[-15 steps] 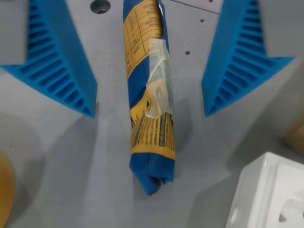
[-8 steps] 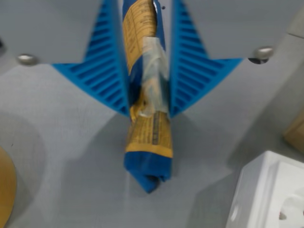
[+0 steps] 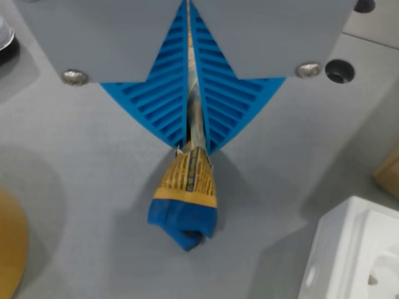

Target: Pick up the blue bag

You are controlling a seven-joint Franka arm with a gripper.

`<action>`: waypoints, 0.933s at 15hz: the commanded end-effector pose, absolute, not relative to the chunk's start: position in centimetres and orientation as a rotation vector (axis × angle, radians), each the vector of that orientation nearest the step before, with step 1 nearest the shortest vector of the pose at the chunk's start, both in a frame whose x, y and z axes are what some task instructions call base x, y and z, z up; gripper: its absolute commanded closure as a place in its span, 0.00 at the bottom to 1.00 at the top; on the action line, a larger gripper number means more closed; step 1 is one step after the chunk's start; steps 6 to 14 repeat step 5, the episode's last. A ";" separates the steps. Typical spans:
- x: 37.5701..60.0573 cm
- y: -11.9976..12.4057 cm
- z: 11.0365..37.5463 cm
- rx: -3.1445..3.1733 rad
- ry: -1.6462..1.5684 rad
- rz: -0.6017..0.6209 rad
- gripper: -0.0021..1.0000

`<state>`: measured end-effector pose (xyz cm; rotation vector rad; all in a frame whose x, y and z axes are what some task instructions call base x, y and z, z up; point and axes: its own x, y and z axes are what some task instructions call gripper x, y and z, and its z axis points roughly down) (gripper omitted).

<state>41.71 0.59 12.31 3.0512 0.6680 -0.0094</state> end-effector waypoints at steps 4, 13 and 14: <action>40.4 0.2 16.2 2.994 0.682 0.047 1.00; 40.7 0.3 16.7 2.995 0.683 0.051 1.00; 40.7 0.3 16.7 2.995 0.683 0.051 1.00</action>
